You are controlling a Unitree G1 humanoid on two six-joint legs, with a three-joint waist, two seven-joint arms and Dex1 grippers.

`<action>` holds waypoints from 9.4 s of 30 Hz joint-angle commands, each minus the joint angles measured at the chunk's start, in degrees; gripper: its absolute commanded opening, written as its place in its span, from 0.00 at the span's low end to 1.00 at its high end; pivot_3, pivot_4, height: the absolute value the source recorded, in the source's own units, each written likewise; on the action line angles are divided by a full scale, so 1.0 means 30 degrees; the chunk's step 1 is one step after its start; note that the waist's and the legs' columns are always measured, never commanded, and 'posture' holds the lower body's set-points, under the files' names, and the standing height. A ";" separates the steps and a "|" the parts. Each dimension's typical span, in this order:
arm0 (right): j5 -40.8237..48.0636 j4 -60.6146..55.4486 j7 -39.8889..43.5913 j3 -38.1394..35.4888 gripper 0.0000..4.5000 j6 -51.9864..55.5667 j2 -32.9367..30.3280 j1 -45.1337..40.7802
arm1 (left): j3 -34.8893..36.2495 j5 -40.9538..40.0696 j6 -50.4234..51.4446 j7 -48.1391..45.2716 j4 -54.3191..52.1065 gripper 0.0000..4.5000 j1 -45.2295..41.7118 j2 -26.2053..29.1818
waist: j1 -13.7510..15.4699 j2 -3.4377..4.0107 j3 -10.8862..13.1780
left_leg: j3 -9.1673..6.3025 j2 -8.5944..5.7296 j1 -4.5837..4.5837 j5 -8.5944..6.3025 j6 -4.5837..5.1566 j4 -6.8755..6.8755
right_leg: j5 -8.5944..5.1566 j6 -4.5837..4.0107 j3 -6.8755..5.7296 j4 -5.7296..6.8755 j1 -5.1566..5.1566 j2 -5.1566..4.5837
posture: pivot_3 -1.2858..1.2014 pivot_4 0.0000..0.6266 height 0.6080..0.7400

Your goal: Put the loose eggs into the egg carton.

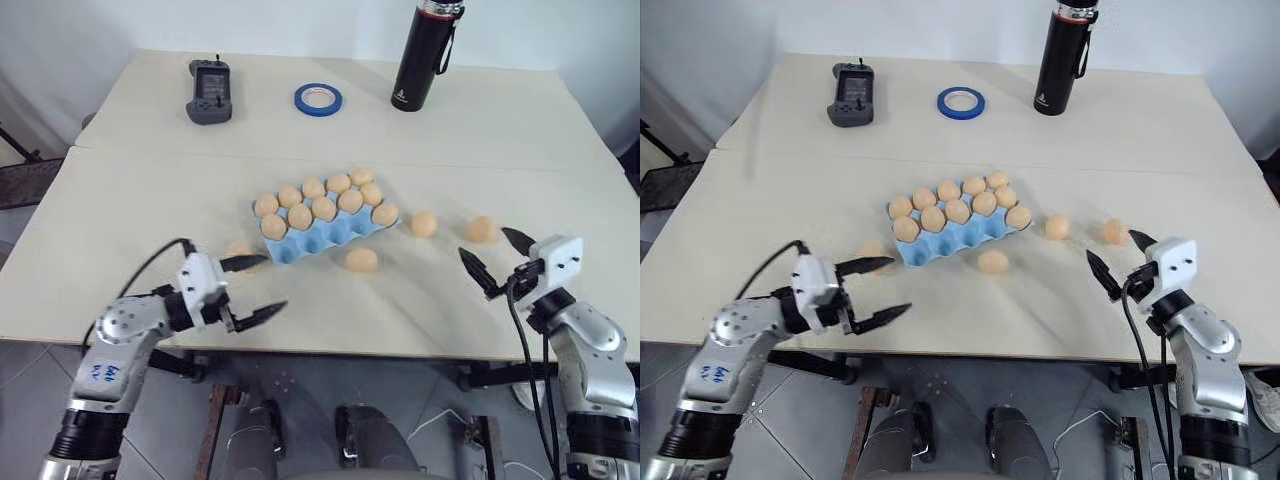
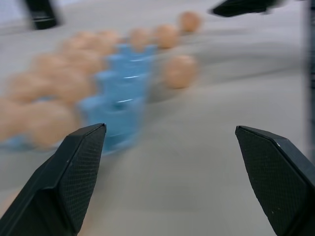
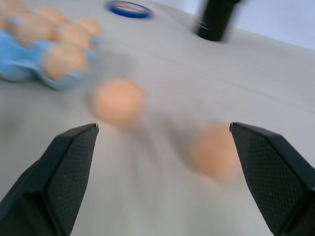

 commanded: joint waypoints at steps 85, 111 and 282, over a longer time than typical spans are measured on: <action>-0.0617 0.3221 0.2800 0.2315 0.99 -0.0772 -0.0439 -0.3440 | 0.1209 0.0605 -0.0952 0.1600 0.1751 1.00 -0.0221 -0.0698 | -0.0450 0.0042 -0.0004 | -0.0018 0.0010 0.0037 0.0000 0.0102 0.0090 | 0.0009 0.0012 -0.0002 0.0153 0.0004 -0.0001 | 0.52 0.24 1.00; -0.3148 1.4669 0.2195 0.4675 0.41 -0.3516 0.1951 -1.1778 | 0.1752 0.0521 -0.0506 0.3072 -0.0134 1.00 0.1265 -0.0578 | -0.0436 0.0043 -0.0004 | -0.0022 0.0011 0.0018 0.0011 0.0082 0.0141 | 0.0004 0.0007 -0.0011 0.0181 -0.0001 -0.0008 | 0.52 0.24 1.00; 0.2749 -0.1395 1.0620 0.5407 1.00 -0.0544 -0.0539 -0.2768 | 0.2162 0.1080 -0.0033 0.5359 0.2020 0.32 -0.1154 -0.2833 | -0.0167 0.0037 -0.0006 | -0.0115 -0.0014 0.0005 -0.0017 0.0112 0.0111 | 0.0001 -0.0010 -0.0067 0.0155 0.0024 -0.0024 | 0.52 0.24 1.00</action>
